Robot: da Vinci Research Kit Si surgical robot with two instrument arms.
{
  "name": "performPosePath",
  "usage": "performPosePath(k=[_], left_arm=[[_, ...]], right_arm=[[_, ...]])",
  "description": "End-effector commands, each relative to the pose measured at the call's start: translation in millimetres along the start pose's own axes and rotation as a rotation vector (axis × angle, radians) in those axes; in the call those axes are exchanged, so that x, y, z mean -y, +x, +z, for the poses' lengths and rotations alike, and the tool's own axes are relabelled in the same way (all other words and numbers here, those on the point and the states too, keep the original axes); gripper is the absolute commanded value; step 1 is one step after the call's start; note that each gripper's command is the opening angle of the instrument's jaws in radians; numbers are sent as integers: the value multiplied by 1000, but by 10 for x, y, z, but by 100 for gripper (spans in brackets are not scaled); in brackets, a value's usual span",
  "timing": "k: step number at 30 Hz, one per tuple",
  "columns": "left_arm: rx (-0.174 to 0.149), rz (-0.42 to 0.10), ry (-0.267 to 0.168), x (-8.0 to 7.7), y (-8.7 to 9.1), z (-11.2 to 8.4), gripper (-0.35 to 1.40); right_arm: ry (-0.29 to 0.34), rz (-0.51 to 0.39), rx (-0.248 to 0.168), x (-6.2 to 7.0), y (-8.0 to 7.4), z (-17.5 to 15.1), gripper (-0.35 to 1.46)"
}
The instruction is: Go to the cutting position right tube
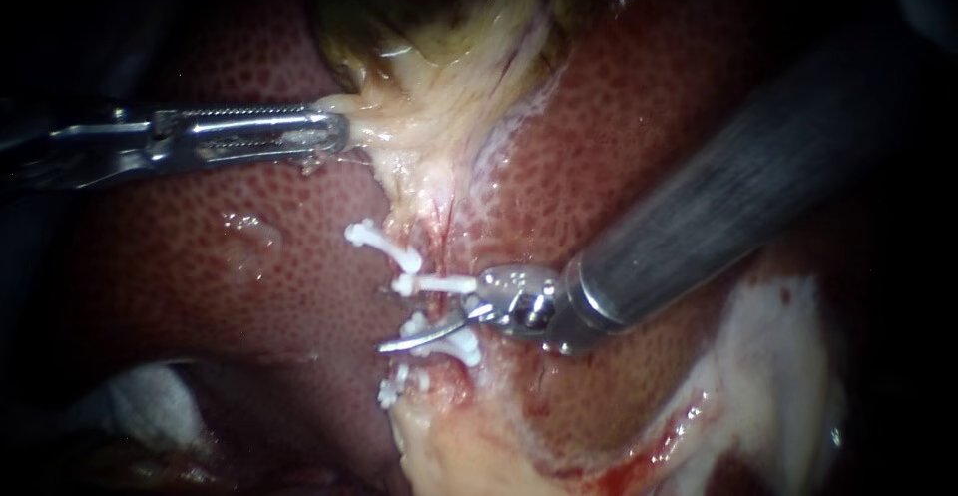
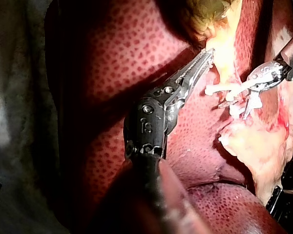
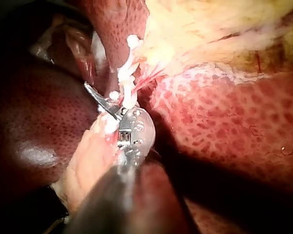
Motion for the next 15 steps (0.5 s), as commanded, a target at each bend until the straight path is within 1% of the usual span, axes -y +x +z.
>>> performPosePath(k=[1,5,6,15], left_arm=[[0,0,0,0,0,0,-35],[0,0,0,0,0,0,-35],[0,0,0,0,0,0,-35],[0,0,0,1,-1,1,-35]], right_arm=[[2,1,0,0,0,0,128],[2,7,-1,-1,0,-1,128],[2,7,-1,-2,0,-1,118],[-6,6,-3,-2,-2,-3,118]])
